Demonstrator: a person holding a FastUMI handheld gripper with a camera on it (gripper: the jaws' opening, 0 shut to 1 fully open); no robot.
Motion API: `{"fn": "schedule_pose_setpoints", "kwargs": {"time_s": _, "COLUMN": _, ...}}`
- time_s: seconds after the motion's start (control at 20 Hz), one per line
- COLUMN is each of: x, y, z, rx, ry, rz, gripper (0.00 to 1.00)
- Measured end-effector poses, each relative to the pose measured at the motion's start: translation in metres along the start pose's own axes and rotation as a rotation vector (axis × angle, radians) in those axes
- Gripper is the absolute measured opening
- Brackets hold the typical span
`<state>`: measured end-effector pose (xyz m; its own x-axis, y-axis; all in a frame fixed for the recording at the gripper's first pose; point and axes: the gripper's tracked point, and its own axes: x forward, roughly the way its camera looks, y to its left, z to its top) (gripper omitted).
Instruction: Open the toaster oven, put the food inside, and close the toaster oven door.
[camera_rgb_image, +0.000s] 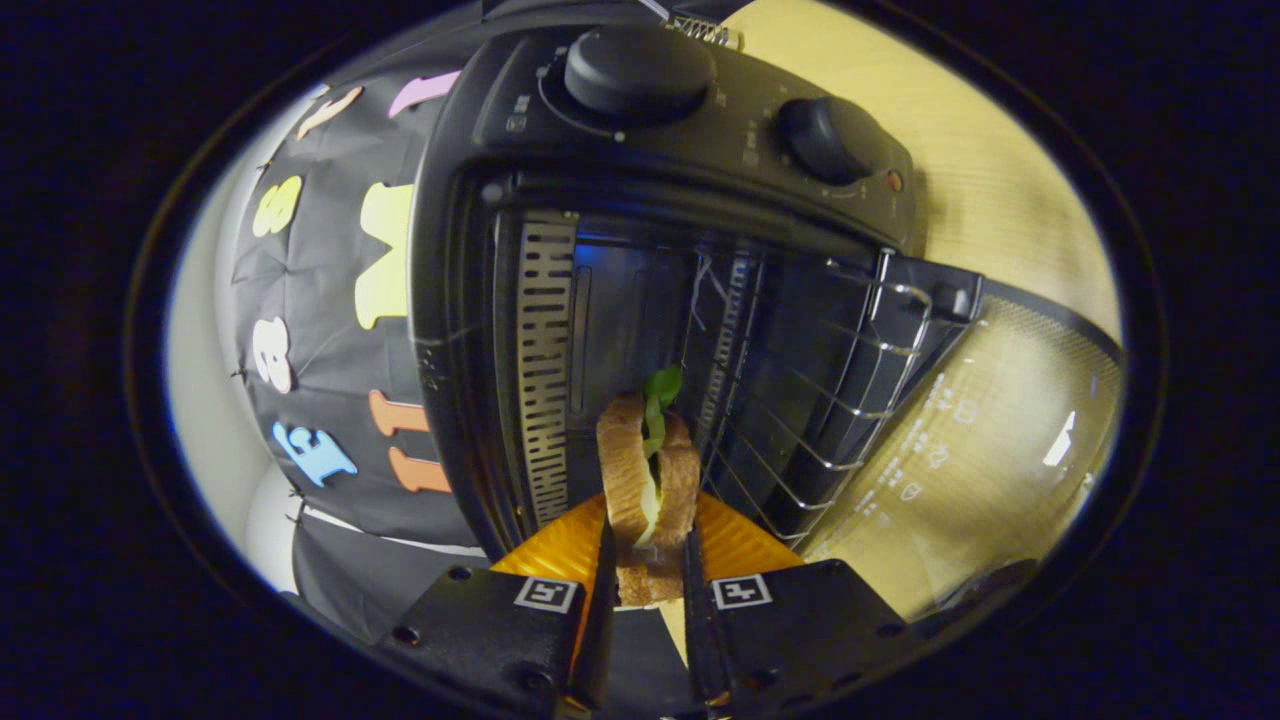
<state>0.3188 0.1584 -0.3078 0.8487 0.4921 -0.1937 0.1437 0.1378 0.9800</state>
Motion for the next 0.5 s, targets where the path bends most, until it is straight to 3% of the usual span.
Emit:
{"fn": "schedule_pose_setpoints", "kwargs": {"time_s": 0.25, "x": 0.011, "y": 0.006, "z": -0.004, "rx": -0.015, "ry": -0.055, "rz": 0.009, "gripper": 0.44}}
{"fn": "schedule_pose_setpoints", "kwargs": {"time_s": 0.45, "x": 0.01, "y": -0.002, "z": -0.011, "rx": -0.061, "ry": -0.038, "rz": -0.085, "gripper": 0.75}}
{"fn": "schedule_pose_setpoints", "kwargs": {"time_s": 0.5, "x": 0.008, "y": -0.002, "z": -0.015, "rx": -0.081, "ry": -0.028, "rz": -0.106, "gripper": 0.78}}
